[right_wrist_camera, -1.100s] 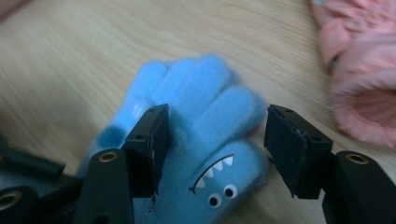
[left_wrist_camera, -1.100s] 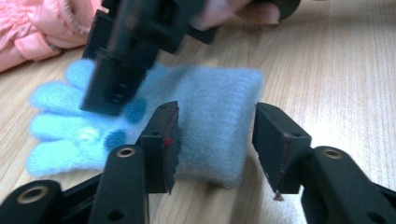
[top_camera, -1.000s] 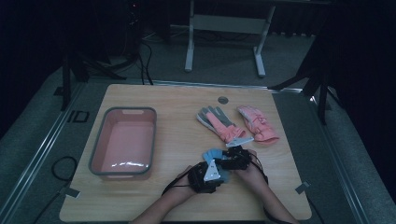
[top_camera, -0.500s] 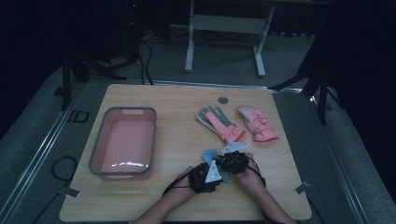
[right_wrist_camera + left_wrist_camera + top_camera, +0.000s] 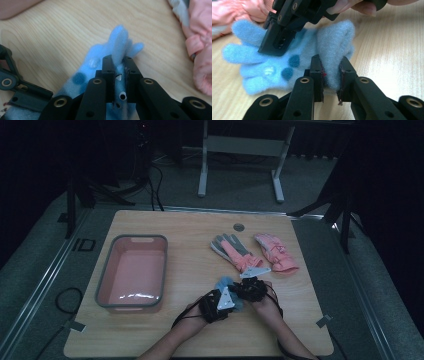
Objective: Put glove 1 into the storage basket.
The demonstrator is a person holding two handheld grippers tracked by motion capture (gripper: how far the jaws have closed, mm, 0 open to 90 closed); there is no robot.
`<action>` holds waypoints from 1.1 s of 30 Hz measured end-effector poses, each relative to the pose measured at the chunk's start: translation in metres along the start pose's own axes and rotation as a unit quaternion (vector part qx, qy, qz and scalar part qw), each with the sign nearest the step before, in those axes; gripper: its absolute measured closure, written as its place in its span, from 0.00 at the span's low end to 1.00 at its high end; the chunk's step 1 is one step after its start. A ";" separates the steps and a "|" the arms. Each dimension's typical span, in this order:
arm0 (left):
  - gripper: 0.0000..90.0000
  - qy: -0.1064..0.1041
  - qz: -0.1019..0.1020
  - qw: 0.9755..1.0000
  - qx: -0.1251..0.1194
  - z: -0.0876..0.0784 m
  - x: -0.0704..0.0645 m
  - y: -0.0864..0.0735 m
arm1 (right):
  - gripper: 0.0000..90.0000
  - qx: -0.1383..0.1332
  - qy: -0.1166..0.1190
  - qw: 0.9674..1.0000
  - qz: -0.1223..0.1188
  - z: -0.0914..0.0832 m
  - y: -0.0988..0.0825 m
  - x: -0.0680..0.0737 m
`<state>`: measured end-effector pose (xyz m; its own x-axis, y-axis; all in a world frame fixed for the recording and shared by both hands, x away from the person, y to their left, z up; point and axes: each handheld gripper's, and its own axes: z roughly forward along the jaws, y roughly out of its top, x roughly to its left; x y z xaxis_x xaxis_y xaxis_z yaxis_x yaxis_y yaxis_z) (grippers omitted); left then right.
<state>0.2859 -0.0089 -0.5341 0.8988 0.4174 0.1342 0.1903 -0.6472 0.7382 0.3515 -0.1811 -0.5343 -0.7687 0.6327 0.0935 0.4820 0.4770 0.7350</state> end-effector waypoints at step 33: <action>0.87 0.032 0.017 0.999 0.005 -0.087 0.040 0.013 | 0.91 -0.039 0.031 0.998 -0.024 -0.008 0.084 0.029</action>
<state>0.2896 0.0545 -0.4614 0.8780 0.4346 0.2007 0.1645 -0.6676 0.7261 0.3665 -0.1272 -0.4646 -0.8163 0.5694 0.0968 0.4114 0.4557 0.7893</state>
